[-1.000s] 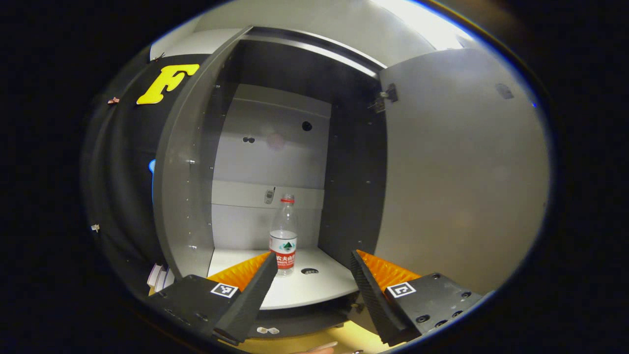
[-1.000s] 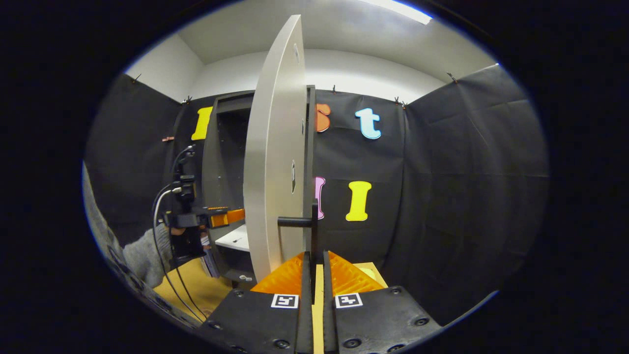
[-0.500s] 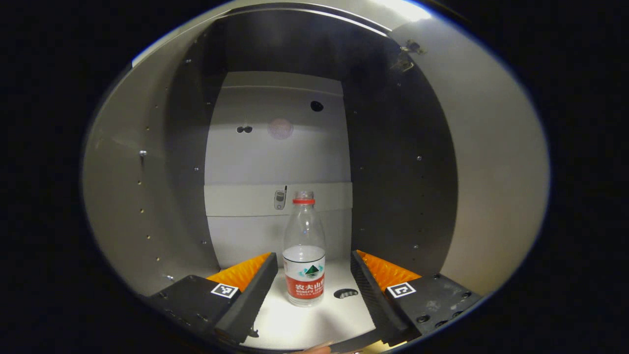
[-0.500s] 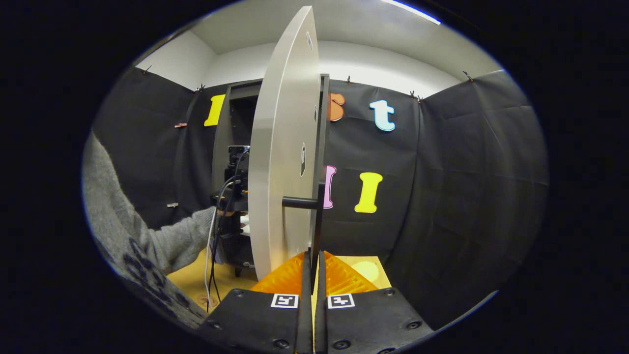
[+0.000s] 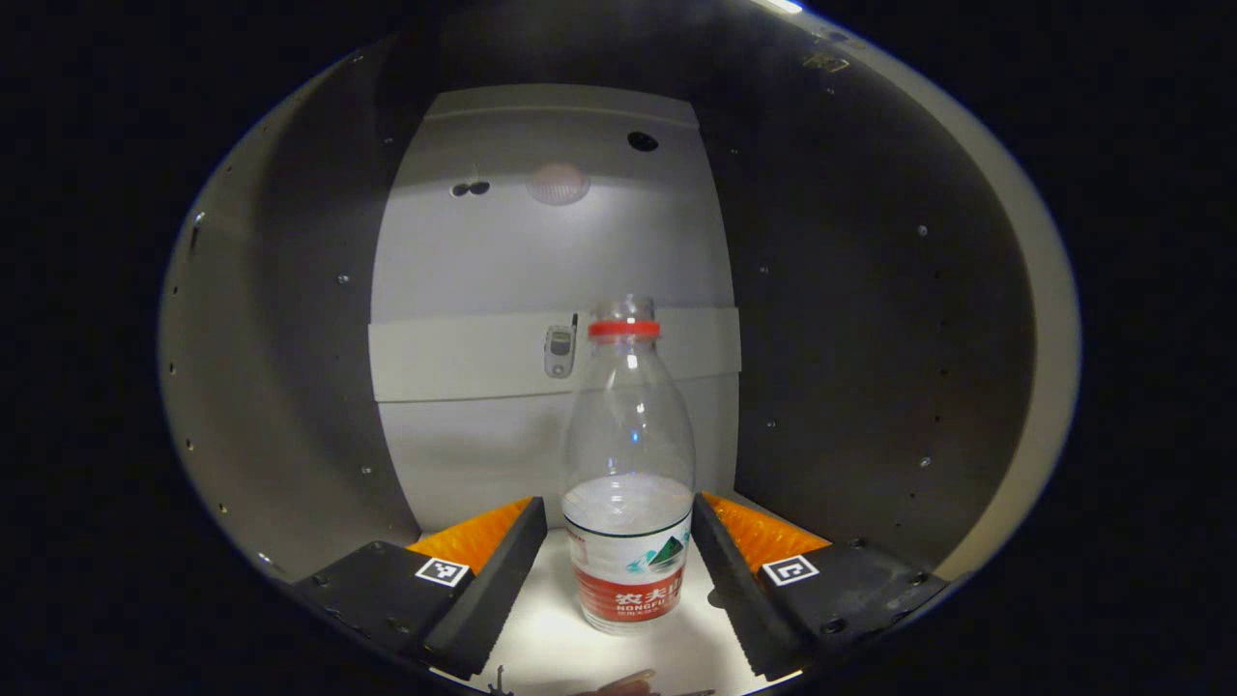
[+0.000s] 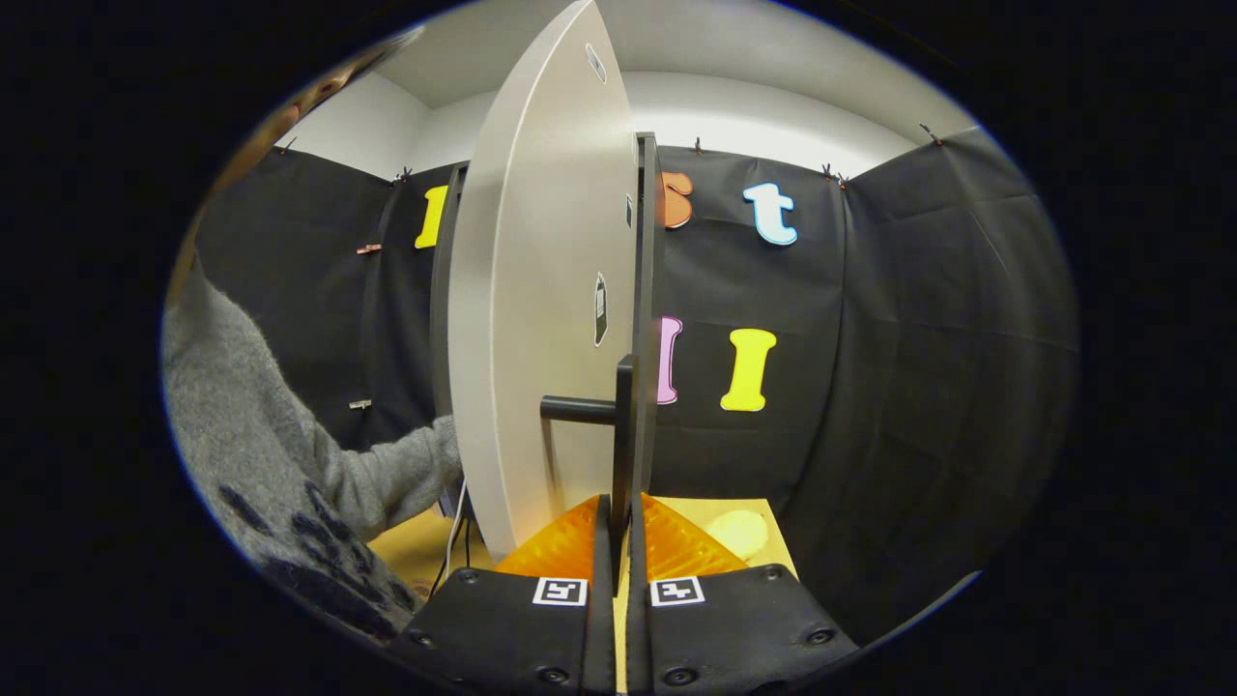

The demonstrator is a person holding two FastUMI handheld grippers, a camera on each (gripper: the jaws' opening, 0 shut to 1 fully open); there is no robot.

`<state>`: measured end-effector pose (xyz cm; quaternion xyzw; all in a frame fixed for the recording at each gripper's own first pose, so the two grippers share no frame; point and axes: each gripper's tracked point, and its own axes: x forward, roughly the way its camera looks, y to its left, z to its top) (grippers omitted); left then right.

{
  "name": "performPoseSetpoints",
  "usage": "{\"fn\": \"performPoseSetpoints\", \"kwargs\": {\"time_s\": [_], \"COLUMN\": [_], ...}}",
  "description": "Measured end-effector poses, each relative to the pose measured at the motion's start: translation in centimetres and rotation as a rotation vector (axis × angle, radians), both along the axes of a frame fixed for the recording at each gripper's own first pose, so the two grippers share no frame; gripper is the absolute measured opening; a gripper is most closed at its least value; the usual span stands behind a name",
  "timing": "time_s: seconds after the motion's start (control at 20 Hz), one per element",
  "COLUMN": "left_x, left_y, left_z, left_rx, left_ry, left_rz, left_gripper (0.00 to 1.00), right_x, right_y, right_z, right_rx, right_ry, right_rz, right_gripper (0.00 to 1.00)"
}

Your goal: Open the cabinet door with the right hand, grasp the bottle in the cabinet with the left hand and place it on the coaster, then close the cabinet door with the right hand.

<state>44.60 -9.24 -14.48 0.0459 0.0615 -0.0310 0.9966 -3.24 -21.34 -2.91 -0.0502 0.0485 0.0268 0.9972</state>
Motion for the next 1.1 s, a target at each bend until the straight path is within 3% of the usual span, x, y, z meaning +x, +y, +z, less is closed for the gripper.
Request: {"fn": "performPoseSetpoints", "kwargs": {"time_s": [0.3, 0.35, 0.4, 0.5, 0.85, 1.1], "left_x": [2.5, 2.0, 1.3, -0.6, -11.0, -18.8], "left_y": [-1.0, -1.5, -2.2, -2.4, -1.1, 0.9], "left_z": [-1.4, -1.2, -0.7, 0.8, 4.5, 5.6], "left_rx": [0.041, 0.01, -0.032, -0.077, -0.012, -0.047], "left_ry": [0.031, 0.03, 0.02, 0.0, -0.059, -0.06], "left_rz": [-0.016, -0.033, -0.06, -0.093, -0.156, -0.191], "left_gripper": [0.94, 0.79, 0.79, 0.78, 0.78, 0.78], "right_x": [0.4, 0.4, 0.4, 0.3, -4.2, -7.1], "right_y": [0.0, -0.1, -0.1, -0.1, 0.5, 4.7], "right_z": [0.0, 0.1, 0.1, 0.1, -0.4, 0.7], "right_rx": [0.014, 0.012, 0.015, 0.023, 0.029, 0.008], "right_ry": [0.0, -0.004, -0.005, -0.013, -0.019, -0.065], "right_rz": [-0.005, -0.007, -0.011, -0.024, -0.137, -0.15], "right_gripper": [0.09, 0.09, 0.09, 0.09, 0.13, 0.13]}}
